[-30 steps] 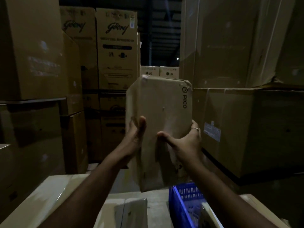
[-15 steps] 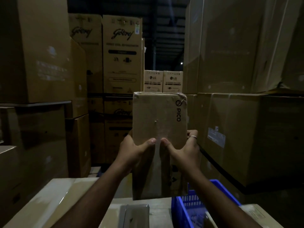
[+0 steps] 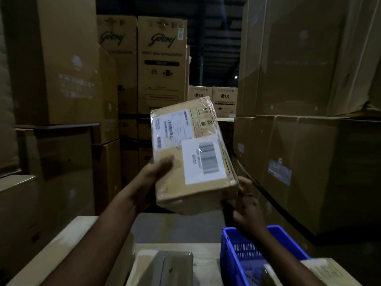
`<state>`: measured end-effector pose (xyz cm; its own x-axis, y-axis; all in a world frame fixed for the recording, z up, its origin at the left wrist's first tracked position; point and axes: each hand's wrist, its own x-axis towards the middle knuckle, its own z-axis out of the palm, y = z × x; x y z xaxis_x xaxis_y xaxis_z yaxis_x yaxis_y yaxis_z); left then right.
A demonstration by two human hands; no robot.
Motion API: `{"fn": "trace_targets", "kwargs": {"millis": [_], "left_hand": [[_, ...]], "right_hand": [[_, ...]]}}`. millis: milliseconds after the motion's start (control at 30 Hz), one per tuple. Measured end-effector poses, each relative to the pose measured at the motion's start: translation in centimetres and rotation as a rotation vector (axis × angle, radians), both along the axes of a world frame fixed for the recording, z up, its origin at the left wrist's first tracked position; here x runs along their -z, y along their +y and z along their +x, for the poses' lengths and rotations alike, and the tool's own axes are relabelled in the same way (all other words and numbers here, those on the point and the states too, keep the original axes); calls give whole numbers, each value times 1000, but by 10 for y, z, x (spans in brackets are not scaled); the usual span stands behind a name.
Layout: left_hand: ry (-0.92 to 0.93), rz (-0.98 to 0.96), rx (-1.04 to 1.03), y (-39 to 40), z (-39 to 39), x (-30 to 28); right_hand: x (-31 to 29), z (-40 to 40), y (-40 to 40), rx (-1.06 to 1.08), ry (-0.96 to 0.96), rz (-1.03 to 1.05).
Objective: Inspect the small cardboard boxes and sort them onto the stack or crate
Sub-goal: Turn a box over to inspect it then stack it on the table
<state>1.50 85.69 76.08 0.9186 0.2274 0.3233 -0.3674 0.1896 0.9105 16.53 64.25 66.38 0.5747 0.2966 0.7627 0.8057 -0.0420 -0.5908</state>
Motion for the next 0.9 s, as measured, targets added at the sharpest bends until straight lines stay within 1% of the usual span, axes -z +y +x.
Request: {"fn": "trace_targets", "kwargs": {"millis": [33,67,133,200,300,333,400,467,567,667,900], "left_hand": [[-1,37,8,4,1,6],[-10,93,17,7,1,13],[0,263,-13,12,2,24],[29,380,-70,7,3,32],[3,402,-132,-6,7,40],[-11,433,-190,-12,8,39],[-20,464,-318,-17,12,37],[-24,445,-391,-20,13,33],[-16,424,-439,-23,14,28],[-37,457,-498,-27,14,23],[-29,493,-548,-28,9,24]], "right_hand": [[-8,-1,-5,-124,86,-2],[-19,-6,-9,-304,251,42],[-40,-16,-14,-552,541,105],[-53,-26,-7,-583,589,103],[-51,-36,10,-313,491,50],[-50,-38,15,-223,443,46],[-51,-41,20,-115,369,60],[-56,-42,23,-87,322,59],[-65,-43,26,-33,254,44],[-71,-45,29,23,189,44],[-66,-50,28,46,185,69]]}}
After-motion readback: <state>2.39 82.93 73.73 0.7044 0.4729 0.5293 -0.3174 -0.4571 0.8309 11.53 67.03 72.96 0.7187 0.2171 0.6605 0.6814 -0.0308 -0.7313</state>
